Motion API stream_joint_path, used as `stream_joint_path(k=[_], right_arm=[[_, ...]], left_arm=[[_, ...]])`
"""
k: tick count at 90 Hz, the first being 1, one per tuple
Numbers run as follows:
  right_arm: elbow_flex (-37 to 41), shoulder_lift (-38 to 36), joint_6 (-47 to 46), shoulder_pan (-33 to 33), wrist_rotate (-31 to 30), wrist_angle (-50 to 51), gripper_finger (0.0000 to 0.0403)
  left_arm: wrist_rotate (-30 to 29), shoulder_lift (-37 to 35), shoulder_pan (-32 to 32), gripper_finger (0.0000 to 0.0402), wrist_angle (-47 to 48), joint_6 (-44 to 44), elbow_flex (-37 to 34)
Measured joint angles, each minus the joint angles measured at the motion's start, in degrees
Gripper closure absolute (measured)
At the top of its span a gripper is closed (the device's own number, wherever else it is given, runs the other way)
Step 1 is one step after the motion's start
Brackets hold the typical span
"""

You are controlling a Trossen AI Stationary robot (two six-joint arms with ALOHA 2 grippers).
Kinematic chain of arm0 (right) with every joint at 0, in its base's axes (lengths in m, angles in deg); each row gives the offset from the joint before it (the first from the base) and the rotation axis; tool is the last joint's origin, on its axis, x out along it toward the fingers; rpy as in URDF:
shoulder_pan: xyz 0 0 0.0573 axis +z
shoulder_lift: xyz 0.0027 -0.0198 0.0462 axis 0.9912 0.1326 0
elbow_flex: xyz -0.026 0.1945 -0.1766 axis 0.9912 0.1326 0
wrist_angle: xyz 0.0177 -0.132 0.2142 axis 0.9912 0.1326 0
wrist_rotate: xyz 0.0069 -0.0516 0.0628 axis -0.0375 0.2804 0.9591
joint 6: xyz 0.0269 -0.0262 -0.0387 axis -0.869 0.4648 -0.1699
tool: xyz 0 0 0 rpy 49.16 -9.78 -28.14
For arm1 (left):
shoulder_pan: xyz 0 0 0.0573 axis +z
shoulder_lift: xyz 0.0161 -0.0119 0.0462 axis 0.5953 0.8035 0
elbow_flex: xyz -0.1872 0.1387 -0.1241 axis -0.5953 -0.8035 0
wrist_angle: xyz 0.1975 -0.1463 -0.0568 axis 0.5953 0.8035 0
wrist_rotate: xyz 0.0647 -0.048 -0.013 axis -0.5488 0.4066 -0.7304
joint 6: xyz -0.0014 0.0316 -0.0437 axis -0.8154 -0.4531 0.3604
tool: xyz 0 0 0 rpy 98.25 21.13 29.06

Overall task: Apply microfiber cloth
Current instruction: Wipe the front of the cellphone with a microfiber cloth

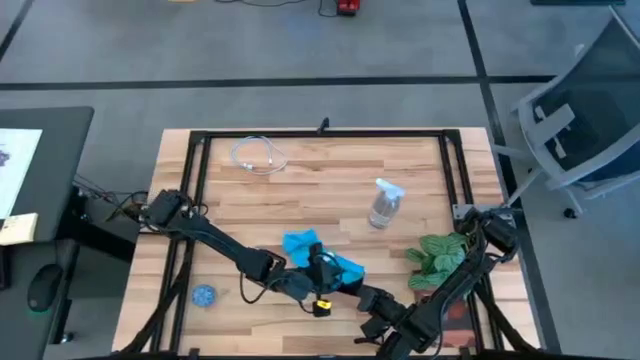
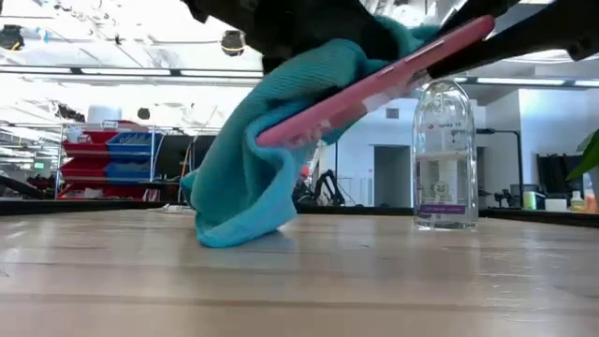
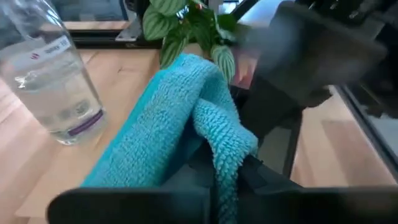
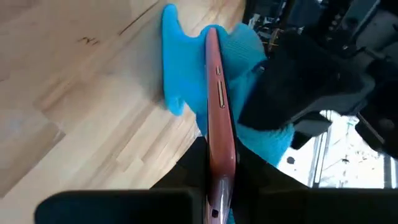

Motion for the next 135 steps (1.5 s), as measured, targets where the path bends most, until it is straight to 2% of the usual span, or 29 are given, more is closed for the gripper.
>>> stream_joint_path(k=[7,21,33,41,48,56,63,71,86,101,111,115,121,125,135], right_arm=[[0.0,0.0,-0.1,0.4,-0.1,0.2,0.0383],[0.1,0.2,0.1,0.9,-0.5,0.6,0.0383],[0.1,0.2,0.3,1.1,-0.2,1.3,0.0383],[0.1,0.2,0.3,1.1,-0.2,1.1,0.0383],[0.1,0.1,0.2,1.1,-0.2,0.7,0.0383],[0.0,0.0,0.2,1.1,-1.7,-0.3,0.0383],[-0.1,-0.2,0.2,1.0,-3.6,0.0,0.0383],[-0.1,-0.2,0.3,1.3,-3.8,0.3,0.0383],[0.0,-0.5,0.3,1.3,-4.1,1.6,0.0382],[0.0,-0.9,0.3,1.5,-3.7,3.0,0.0382],[0.1,-0.9,0.6,1.3,-4.2,4.1,0.0382],[0.1,-1.0,0.0,1.3,-7.7,3.3,0.0382],[-0.3,-1.8,-0.4,1.1,-10.4,2.4,0.0382],[-0.4,-1.8,-0.6,0.8,-12.8,2.1,0.0382],[-1.1,-1.7,-0.7,0.6,-14.5,2.1,0.0382]], left_arm=[[2.0,0.0,0.1,0.0402,2.3,1.2,0.1],[1.6,-0.9,-0.7,0.0402,15.5,7.3,0.4],[1.6,-0.6,-2.1,0.0402,22.3,11.0,0.1],[0.5,-0.5,-2.5,0.0402,19.6,10.4,0.0],[0.6,-0.3,-2.0,0.0402,11.8,5.8,-0.4],[4.3,-0.4,0.0,0.0401,1.1,1.8,-0.2],[6.9,-0.6,1.4,0.0401,-2.9,0.3,-0.1],[9.8,-0.6,1.9,0.0401,-2.3,0.4,-0.1],[9.2,-0.9,-0.1,0.0401,6.1,3.4,0.3],[7.3,-0.8,-3.5,0.0401,12.4,5.5,0.3],[4.1,-0.7,-4.9,0.0401,17.1,7.8,0.1],[3.1,-0.5,-5.1,0.0401,19.0,8.5,-0.2],[3.3,0.4,-5.2,0.0401,17.0,7.8,-0.5],[3.4,0.2,-4.8,0.0401,12.4,6.3,-0.5],[4.1,-0.3,-3.7,0.0401,3.6,3.4,-0.2]])
